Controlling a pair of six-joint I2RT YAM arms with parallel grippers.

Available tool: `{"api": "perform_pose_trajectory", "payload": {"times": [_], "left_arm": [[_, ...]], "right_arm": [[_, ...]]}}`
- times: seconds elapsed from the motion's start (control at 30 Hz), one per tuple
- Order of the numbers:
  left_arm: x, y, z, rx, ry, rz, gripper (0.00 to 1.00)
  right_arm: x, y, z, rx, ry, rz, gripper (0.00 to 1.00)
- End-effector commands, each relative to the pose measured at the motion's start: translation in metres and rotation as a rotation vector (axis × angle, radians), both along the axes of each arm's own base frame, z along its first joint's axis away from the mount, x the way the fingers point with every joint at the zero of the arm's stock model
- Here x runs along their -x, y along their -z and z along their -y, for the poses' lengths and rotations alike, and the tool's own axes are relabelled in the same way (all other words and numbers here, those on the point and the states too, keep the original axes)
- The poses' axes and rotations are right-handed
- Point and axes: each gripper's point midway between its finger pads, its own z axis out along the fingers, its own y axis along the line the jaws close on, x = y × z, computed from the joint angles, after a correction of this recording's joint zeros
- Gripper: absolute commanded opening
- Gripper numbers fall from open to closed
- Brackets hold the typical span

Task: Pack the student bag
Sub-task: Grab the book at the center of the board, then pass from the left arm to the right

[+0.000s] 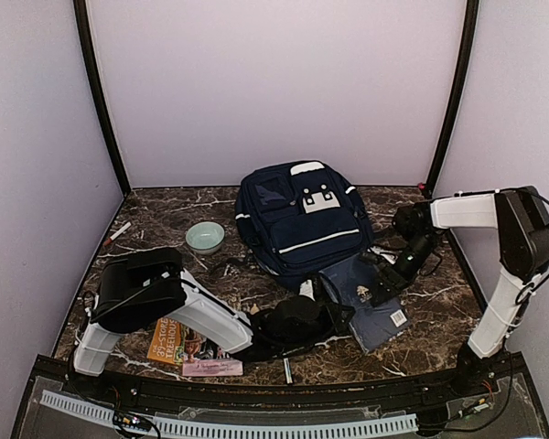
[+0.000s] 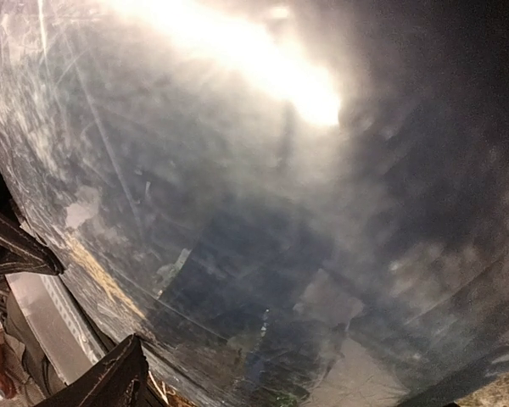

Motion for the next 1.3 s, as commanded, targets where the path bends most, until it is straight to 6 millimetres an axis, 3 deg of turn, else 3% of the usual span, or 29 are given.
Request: {"api": "perform_pose_trajectory", "payload": {"times": [0.0,0.27,0.47,0.6,0.73,0.93,1.27], "left_arm": [[0.002,-0.122,0.018,0.282,0.074,0.161,0.02],[0.014,-0.192,-0.013,0.222,0.193,0.351,0.0],[0.016,-0.214,-0.057,0.122,0.252,0.437,0.0],[0.012,-0.225,-0.084,0.055,0.289,0.481,0.0],[-0.001,-0.241,-0.11,0.016,0.282,0.531,0.0],[-0.017,-0.255,-0.132,0.018,0.296,0.59,0.0],[-0.059,-0.27,-0.147,0.119,0.418,0.603,0.0]], "right_arm": [[-0.001,-0.042,-0.015,-0.16,0.001,0.02,0.8],[-0.016,-0.132,0.004,-0.28,0.017,0.258,0.91],[-0.006,-0.188,-0.003,-0.398,-0.01,0.371,0.96],[-0.009,-0.212,-0.01,-0.473,0.008,0.448,0.96],[-0.009,-0.228,-0.017,-0.548,0.009,0.462,0.98],[-0.015,-0.227,-0.027,-0.641,-0.041,0.425,0.99],[-0.079,-0.218,-0.049,-0.812,-0.03,0.359,0.98]]}}
